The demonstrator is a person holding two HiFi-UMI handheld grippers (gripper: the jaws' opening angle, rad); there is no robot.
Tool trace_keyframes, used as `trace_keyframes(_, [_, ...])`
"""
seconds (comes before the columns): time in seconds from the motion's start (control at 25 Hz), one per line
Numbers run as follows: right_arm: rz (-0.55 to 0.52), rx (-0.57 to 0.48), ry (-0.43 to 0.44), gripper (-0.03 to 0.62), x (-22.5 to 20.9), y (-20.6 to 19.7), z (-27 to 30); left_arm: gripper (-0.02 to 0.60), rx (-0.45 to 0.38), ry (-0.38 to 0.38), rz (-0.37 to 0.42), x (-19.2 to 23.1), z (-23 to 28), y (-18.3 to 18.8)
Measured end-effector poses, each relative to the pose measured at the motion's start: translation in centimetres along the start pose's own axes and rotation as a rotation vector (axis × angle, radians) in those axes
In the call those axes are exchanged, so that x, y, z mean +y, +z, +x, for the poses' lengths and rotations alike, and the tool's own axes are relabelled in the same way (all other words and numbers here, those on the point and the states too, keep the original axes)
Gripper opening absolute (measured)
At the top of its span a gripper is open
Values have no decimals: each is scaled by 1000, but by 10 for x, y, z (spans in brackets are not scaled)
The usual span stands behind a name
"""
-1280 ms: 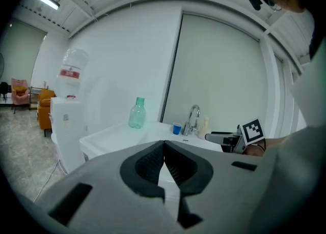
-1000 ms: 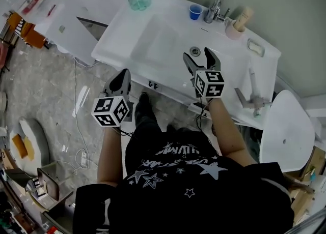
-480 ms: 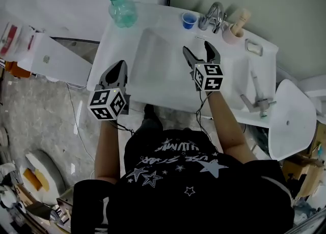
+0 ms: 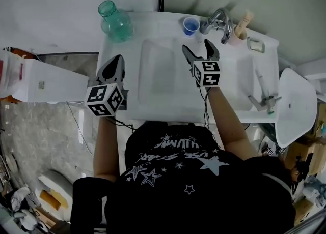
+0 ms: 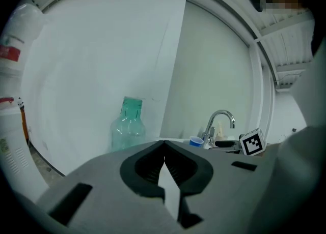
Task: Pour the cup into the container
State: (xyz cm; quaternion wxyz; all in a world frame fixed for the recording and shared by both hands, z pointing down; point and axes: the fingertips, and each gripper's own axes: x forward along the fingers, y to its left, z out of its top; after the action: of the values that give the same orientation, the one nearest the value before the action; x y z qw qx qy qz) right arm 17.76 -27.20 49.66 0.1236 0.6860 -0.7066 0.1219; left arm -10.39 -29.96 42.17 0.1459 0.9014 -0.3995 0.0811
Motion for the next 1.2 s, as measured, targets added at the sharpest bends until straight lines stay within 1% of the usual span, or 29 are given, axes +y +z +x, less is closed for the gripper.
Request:
trace_keyframes(0.16, [22, 34, -42, 393, -7, -11, 25, 11, 15, -31, 1, 21, 26, 4])
trace_keyframes(0.24, [28, 35, -67, 391, -11, -13, 36, 11, 21, -44, 3, 30, 37, 4])
trace_keyframes(0.48, [37, 59, -124, 387, -25, -20, 68, 11, 54, -73, 12, 49, 61, -6])
trace_keyframes(0.6, [45, 69, -145, 382, -31, -26, 77, 11, 71, -60, -4, 57, 67, -13])
trace_keyframes(0.72, [46, 61, -145, 374, -33, -26, 85, 11, 74, -44, -24, 64, 70, -17])
trace_keyframes(1.0, [40, 67, -146, 370, -33, -29, 102, 11, 80, -15, -12, 75, 76, -20])
trace_keyframes(1.2, [47, 59, -165, 354, -40, -28, 109, 12, 93, -22, -14, 75, 80, -25])
